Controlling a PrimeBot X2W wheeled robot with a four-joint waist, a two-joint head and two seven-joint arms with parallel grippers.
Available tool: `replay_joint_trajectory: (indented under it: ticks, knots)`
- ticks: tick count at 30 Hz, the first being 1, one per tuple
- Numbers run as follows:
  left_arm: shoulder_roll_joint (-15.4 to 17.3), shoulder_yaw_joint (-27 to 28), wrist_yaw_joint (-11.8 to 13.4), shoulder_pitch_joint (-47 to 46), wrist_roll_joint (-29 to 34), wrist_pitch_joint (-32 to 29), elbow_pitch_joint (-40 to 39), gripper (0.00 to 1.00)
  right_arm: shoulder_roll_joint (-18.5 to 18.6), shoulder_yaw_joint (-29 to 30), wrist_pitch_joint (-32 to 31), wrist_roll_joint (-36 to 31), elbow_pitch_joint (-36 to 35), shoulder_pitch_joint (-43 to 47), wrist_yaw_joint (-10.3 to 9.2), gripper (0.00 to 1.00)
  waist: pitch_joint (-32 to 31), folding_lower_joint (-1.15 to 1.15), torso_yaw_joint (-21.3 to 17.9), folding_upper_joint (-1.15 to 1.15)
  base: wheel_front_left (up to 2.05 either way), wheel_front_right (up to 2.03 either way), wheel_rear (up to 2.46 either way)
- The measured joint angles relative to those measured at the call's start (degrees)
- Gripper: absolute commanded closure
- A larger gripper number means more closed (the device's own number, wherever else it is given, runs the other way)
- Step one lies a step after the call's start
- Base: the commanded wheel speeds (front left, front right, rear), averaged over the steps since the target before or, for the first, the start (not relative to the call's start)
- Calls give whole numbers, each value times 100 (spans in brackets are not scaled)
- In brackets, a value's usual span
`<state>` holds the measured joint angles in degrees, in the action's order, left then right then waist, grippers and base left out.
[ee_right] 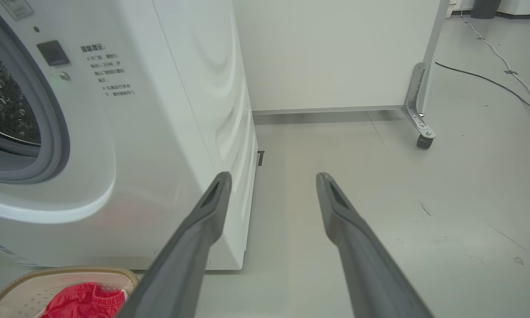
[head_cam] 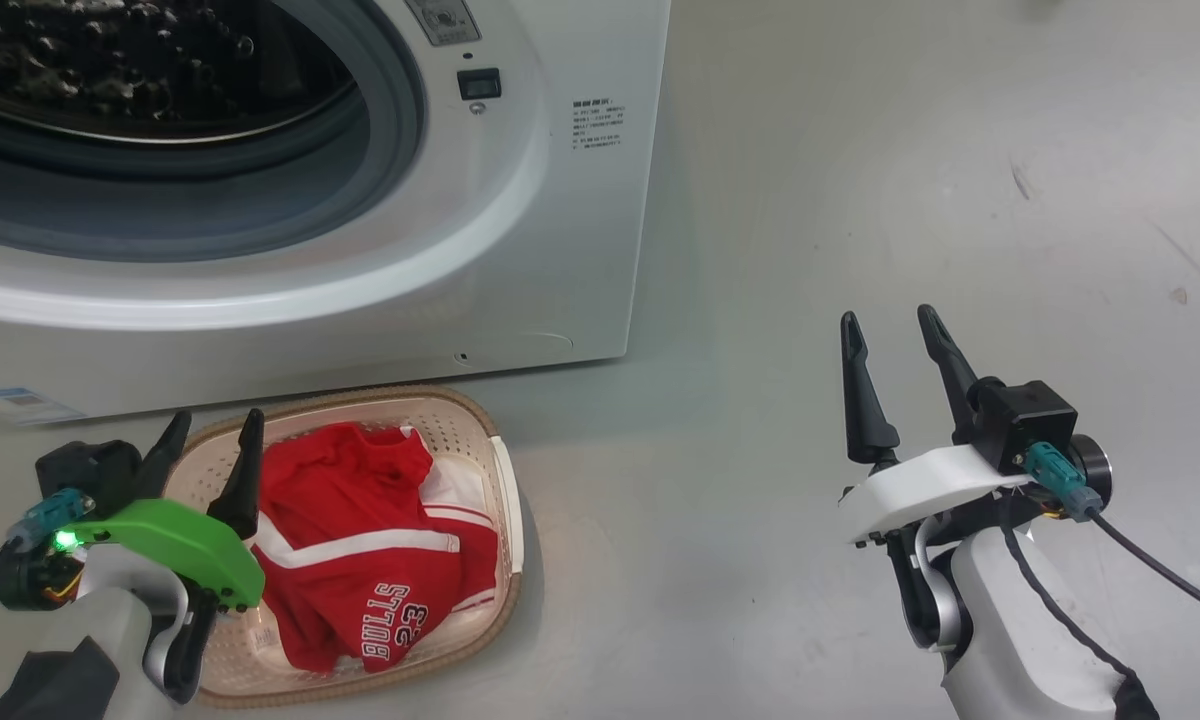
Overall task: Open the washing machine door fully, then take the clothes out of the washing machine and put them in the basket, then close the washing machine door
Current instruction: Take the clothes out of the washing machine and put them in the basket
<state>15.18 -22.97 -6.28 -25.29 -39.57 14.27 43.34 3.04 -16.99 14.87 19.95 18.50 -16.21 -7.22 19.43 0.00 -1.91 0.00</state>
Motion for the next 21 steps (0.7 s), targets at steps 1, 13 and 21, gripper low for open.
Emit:
replay_joint_trajectory:
  ticks: [1,13,21]
  knots:
    - [2,69,11,59,44,0,-100,0,-1,2,0,0,11,41,0,0,-69,0,10,0,0,0,0]
    - [-7,934,353,802,742,1,-1406,0,-8,88,0,-2,-25,448,3,0,-896,0,87,0,0,0,0]
    - [-78,1265,522,1372,1166,10,-2041,0,-20,170,0,-94,-55,658,10,0,-1318,0,108,0,0,0,0]
